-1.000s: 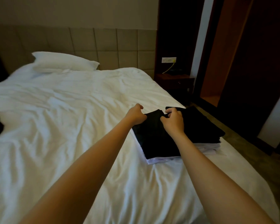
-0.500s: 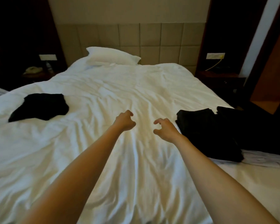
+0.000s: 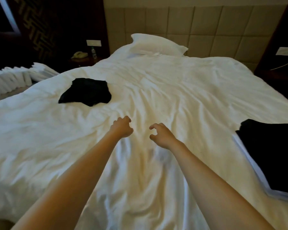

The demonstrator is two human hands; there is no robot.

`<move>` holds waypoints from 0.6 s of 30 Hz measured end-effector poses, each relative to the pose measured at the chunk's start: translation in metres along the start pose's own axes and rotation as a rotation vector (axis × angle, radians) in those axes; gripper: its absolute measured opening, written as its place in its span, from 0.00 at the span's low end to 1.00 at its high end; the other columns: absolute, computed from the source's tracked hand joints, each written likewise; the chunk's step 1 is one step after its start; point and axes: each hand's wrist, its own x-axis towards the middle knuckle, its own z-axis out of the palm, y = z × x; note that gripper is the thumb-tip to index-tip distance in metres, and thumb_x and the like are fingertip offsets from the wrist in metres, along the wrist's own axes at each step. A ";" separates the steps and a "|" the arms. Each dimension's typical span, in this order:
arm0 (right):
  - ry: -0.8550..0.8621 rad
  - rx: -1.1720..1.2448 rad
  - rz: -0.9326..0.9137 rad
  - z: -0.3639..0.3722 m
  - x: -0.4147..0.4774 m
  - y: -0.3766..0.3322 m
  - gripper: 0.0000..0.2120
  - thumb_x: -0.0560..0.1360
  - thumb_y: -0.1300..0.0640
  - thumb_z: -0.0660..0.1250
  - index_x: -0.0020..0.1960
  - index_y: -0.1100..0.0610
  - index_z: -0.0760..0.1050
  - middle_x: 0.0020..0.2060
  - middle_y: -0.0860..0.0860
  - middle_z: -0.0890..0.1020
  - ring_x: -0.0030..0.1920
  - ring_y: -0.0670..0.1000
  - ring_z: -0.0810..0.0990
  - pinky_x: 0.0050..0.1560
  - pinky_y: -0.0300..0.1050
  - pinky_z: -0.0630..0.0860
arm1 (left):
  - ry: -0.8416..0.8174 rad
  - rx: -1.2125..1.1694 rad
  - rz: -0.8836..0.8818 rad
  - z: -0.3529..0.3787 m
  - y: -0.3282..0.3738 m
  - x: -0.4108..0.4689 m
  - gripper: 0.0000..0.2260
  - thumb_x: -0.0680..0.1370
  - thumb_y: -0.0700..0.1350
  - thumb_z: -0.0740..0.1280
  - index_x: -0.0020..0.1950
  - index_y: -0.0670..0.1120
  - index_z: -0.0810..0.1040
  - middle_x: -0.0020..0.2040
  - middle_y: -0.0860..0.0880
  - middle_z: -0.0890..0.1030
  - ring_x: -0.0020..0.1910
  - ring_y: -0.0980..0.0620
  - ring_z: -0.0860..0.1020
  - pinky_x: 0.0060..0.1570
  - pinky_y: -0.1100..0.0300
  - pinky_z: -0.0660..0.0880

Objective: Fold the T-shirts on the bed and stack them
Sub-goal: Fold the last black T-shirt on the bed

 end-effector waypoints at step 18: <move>0.078 -0.184 -0.304 0.123 0.160 -0.041 0.20 0.81 0.52 0.52 0.71 0.53 0.63 0.71 0.50 0.63 0.72 0.48 0.58 0.68 0.45 0.54 | 0.280 0.172 -0.119 0.027 -0.147 0.149 0.19 0.78 0.44 0.56 0.69 0.40 0.64 0.68 0.43 0.65 0.68 0.44 0.63 0.66 0.55 0.59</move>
